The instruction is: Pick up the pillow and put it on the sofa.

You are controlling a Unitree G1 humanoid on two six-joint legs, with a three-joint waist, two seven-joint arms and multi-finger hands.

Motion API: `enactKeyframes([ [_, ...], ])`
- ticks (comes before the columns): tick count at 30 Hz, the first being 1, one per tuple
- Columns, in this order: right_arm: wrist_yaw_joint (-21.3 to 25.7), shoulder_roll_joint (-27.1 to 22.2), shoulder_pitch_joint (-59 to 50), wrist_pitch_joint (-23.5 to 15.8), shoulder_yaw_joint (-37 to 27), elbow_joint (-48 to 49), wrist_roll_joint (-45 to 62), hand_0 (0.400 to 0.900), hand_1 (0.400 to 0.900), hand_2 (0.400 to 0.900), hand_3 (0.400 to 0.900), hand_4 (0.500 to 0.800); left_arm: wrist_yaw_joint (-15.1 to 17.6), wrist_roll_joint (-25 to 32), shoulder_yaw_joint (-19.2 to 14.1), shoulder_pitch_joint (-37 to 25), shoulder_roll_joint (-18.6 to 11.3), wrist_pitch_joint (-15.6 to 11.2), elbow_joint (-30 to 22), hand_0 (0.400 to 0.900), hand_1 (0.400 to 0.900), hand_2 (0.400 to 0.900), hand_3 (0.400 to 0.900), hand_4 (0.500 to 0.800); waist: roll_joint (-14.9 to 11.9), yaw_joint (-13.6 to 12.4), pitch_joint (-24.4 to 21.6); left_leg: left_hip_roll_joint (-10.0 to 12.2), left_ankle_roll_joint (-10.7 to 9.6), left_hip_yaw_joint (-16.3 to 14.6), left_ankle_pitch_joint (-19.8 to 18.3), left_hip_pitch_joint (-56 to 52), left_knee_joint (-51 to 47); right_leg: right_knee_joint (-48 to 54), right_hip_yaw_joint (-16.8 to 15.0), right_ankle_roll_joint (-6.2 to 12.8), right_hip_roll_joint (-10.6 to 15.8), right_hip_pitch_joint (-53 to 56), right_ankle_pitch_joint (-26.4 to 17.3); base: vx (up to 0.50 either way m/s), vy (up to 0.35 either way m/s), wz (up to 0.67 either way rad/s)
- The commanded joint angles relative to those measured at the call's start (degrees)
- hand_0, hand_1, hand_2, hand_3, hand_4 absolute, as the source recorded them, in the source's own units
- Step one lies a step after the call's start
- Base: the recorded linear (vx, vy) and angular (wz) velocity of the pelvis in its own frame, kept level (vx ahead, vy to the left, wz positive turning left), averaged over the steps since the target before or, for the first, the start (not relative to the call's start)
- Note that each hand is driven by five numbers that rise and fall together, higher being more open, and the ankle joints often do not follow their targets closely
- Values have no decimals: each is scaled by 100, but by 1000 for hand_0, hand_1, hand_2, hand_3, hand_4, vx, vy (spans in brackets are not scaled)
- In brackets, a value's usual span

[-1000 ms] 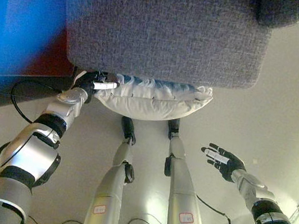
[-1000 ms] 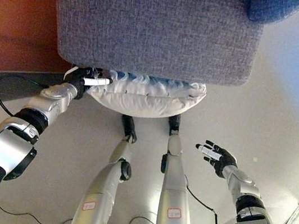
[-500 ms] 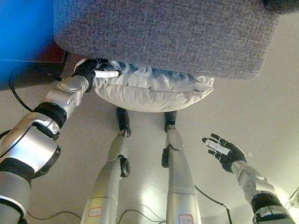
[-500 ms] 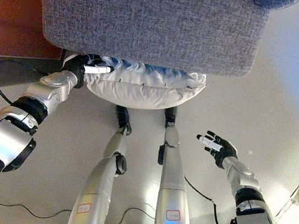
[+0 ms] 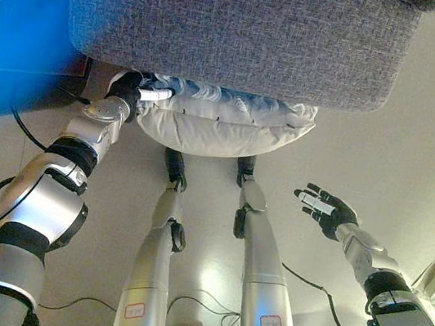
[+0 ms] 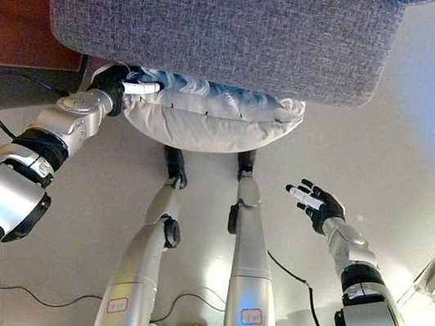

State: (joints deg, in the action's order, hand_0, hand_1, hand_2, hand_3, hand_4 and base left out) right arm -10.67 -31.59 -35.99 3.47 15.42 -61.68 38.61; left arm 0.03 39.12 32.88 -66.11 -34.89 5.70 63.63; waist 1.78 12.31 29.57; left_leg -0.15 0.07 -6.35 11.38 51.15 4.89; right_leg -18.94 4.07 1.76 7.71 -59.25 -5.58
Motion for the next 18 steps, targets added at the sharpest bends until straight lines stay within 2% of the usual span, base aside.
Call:
enactKeyframes([
  [1,-13,-423,214,39,14,-111,113,900,900,900,900,800,-95,125,-248,-165,38,-154,-281,400,400,400,400,500,-193,-130,22,223,-561,-184,-939,189,1397,291,-92,438,-293,393,29,0,0,0],
  [13,-2,-345,375,-19,-13,-86,93,900,900,900,900,800,-4,132,-290,-99,50,-48,-311,400,400,400,400,500,-210,-133,22,216,-545,-201,-950,-82,1334,323,-60,418,-299,632,48,8,-6,1],
  [18,1,-244,508,-16,-19,-20,56,900,900,900,900,800,-166,158,-341,105,99,18,-382,400,400,400,400,500,-200,-139,22,173,-542,-250,-957,-467,1259,372,-25,415,-289,994,62,30,6,-1],
])
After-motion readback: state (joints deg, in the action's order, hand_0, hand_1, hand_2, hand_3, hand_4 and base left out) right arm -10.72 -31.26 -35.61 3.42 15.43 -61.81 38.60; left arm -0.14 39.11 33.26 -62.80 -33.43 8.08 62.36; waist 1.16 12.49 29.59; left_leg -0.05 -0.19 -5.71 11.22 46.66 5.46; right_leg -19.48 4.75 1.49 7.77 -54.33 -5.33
